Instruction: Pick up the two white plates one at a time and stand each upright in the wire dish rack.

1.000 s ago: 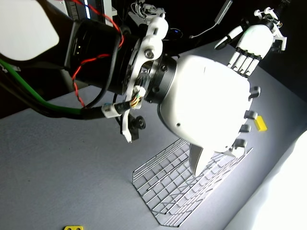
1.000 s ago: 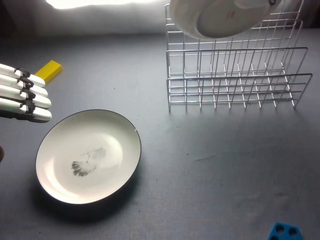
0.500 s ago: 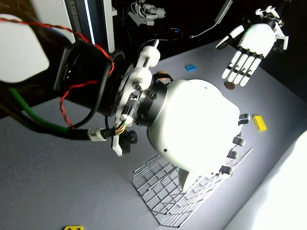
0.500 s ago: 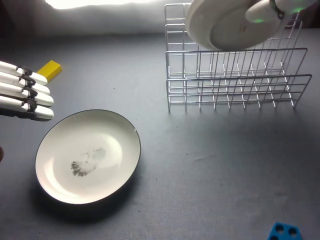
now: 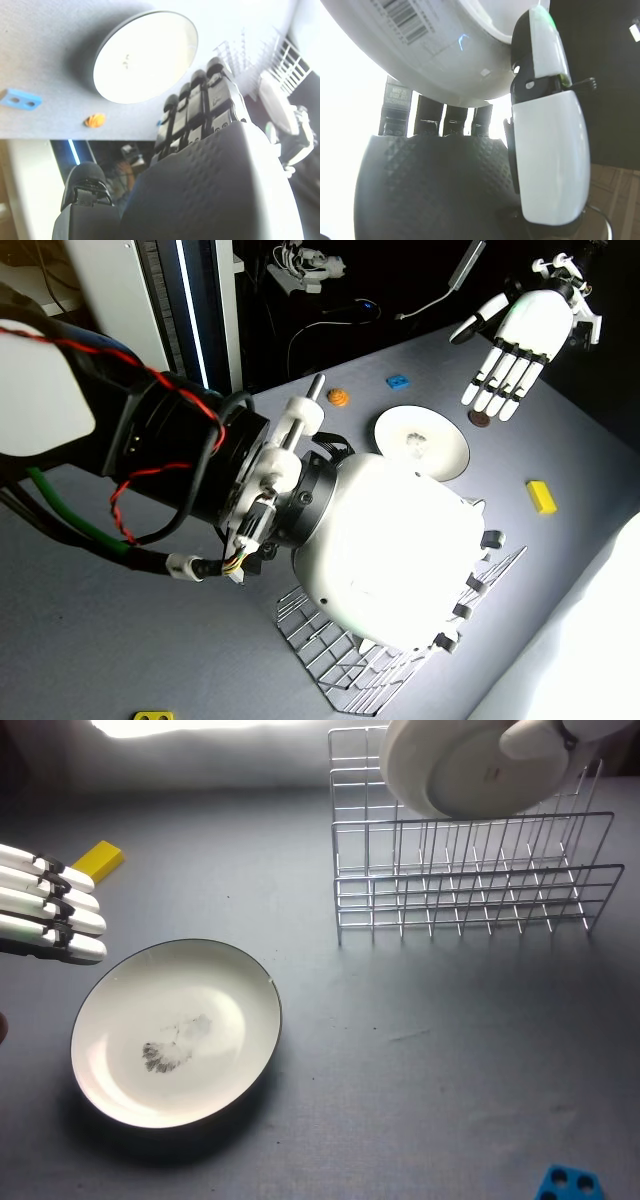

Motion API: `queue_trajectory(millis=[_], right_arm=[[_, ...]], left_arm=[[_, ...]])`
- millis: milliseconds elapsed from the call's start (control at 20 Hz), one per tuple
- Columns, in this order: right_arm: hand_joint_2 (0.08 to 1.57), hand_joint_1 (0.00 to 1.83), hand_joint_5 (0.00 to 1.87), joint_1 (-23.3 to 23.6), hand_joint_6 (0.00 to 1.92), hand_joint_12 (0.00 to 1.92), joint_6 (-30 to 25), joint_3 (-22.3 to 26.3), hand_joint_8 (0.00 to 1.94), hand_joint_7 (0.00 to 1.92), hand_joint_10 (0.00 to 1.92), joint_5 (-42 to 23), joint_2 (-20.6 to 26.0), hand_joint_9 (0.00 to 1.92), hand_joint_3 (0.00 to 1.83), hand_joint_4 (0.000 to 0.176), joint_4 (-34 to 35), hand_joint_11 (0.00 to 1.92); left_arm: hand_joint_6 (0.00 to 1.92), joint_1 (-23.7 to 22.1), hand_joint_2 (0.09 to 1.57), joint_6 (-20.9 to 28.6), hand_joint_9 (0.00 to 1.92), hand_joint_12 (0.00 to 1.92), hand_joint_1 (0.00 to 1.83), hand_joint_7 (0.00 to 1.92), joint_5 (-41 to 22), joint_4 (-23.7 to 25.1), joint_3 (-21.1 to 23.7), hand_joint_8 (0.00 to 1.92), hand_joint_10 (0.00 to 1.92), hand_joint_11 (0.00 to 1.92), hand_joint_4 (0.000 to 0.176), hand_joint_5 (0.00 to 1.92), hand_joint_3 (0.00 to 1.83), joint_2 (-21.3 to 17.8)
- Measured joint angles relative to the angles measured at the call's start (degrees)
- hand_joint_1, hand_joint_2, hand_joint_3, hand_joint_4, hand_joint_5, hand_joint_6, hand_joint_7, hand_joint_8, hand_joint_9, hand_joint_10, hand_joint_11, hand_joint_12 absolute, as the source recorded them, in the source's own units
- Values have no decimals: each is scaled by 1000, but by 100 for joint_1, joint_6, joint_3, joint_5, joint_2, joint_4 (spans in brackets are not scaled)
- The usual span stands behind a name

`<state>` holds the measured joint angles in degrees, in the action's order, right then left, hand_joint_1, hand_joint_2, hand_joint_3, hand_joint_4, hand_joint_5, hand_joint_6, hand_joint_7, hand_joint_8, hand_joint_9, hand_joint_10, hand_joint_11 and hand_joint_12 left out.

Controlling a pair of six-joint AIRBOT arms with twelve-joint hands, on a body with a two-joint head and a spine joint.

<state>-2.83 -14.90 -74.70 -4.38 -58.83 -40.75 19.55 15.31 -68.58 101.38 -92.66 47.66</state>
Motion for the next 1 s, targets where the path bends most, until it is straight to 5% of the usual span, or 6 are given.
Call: queue_trajectory(millis=[400, 1000], right_arm=[[1103, 1221, 980, -243, 1023, 1069, -804, -232, 841, 1048, 5, -962, 7, 1212, 1, 28, -107, 725], [1107, 1219, 988, -461, 1023, 1040, -1088, -472, 860, 1027, 0, -1010, -114, 1194, 0, 27, -105, 706]], left_arm=[[1, 0, 1108, -24, 0, 0, 0, 3, -2, 0, 0, 1, 0, 0, 0, 4, 2, 7], [3, 2, 1114, -90, 2, 0, 0, 21, 11, 79, 0, 5, 1, 0, 0, 15, 4, 37]])
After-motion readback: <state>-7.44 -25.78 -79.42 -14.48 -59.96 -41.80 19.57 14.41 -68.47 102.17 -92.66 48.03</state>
